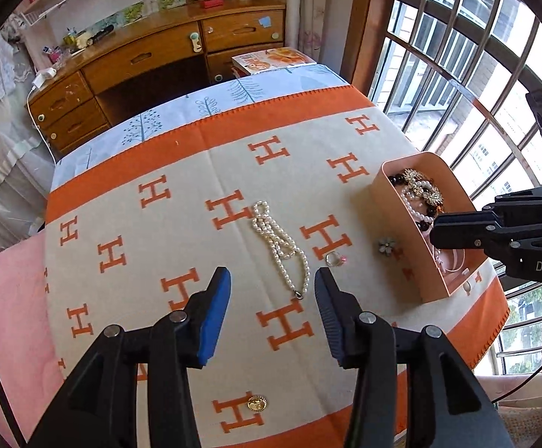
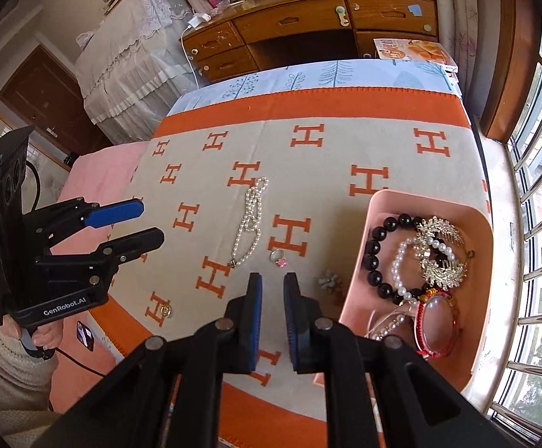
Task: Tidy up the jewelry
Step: 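Move both tools toward the long pearl necklace on the blanket, then grasp the long pearl necklace with the left tool while the right tool moves toward the gold round brooch, then close the right tool on the gold round brooch while the left tool holds the necklace, then carry the necklace with the left tool into the pink box while the right tool drops the brooch in, then withdraw both tools from the box toward the blue flower brooches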
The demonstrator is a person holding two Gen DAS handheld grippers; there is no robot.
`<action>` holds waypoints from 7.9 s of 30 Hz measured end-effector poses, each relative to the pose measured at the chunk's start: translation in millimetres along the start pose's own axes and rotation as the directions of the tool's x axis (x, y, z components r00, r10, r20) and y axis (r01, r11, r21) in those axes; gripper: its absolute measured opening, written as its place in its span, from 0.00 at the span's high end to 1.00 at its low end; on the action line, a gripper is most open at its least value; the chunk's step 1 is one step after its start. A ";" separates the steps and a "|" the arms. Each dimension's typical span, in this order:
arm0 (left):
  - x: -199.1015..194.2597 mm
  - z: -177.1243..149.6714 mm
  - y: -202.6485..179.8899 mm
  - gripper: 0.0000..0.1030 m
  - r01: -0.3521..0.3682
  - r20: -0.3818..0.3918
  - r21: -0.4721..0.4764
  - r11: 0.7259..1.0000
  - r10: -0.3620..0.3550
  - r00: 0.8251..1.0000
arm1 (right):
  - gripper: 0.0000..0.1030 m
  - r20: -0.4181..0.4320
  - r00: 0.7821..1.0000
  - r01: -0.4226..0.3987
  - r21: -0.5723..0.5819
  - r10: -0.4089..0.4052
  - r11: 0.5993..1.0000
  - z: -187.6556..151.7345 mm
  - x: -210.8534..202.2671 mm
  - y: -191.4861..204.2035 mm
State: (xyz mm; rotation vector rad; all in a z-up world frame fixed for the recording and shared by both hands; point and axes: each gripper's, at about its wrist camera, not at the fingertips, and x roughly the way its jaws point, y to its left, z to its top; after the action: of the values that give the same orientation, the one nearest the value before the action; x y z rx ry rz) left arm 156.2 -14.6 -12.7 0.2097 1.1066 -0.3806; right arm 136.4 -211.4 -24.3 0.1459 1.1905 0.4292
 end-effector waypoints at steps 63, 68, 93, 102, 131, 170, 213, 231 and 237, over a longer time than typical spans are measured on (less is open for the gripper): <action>41.6 -2.5 42.6 0.93 -0.039 -0.140 -0.184 0.982 0.013 0.990 | 0.72 -0.279 0.959 0.018 -0.137 -0.056 0.990 -2.5 73.3 23.2; 23.6 -17.0 49.7 0.93 -0.035 -0.121 -0.193 0.981 0.011 0.993 | 0.72 -0.309 0.950 0.003 -0.139 -0.046 0.990 -12.3 87.2 38.2; -30.9 -103.6 121.6 0.93 -0.059 -0.084 -0.310 0.949 0.035 0.996 | 0.72 -0.369 0.923 -0.044 -0.384 -0.109 0.922 -53.1 163.1 186.1; -25.8 -115.3 128.6 0.93 -0.041 -0.094 -0.314 0.948 0.012 0.996 | 0.72 -0.335 0.917 0.047 -0.446 -0.215 0.894 -55.5 168.5 194.3; -32.0 -89.5 81.6 0.93 -0.022 -0.091 -0.223 0.975 0.001 0.996 | 0.82 -0.209 0.965 0.059 -0.411 -0.157 0.910 -79.0 131.1 166.6; 28.2 31.5 -183.5 0.93 0.244 -0.140 0.142 0.959 -0.224 0.964 | 0.82 -0.022 0.991 0.136 0.056 -0.135 0.989 -79.1 -6.9 -87.6; 23.3 10.4 -110.4 0.85 0.124 -0.122 0.067 0.990 -0.115 0.986 | 0.81 -0.039 0.995 0.092 0.079 -0.089 0.993 -73.9 -3.1 -63.0; 30.4 -53.5 -52.7 0.47 0.151 -0.132 -0.020 0.988 -0.152 0.980 | 0.62 -0.138 0.983 0.106 -0.135 -0.124 0.985 -8.3 32.0 -1.2; 53.9 -72.1 -52.9 0.47 0.161 -0.177 -0.079 0.984 -0.173 0.969 | 0.62 -0.270 0.925 0.161 -0.357 -0.267 0.920 16.6 80.4 18.5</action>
State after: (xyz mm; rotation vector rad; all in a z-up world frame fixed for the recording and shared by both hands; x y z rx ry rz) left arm 96.5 -48.3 -91.5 0.0960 1.3208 -0.4823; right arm 171.4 -160.7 -81.6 -0.3557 1.4109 0.4595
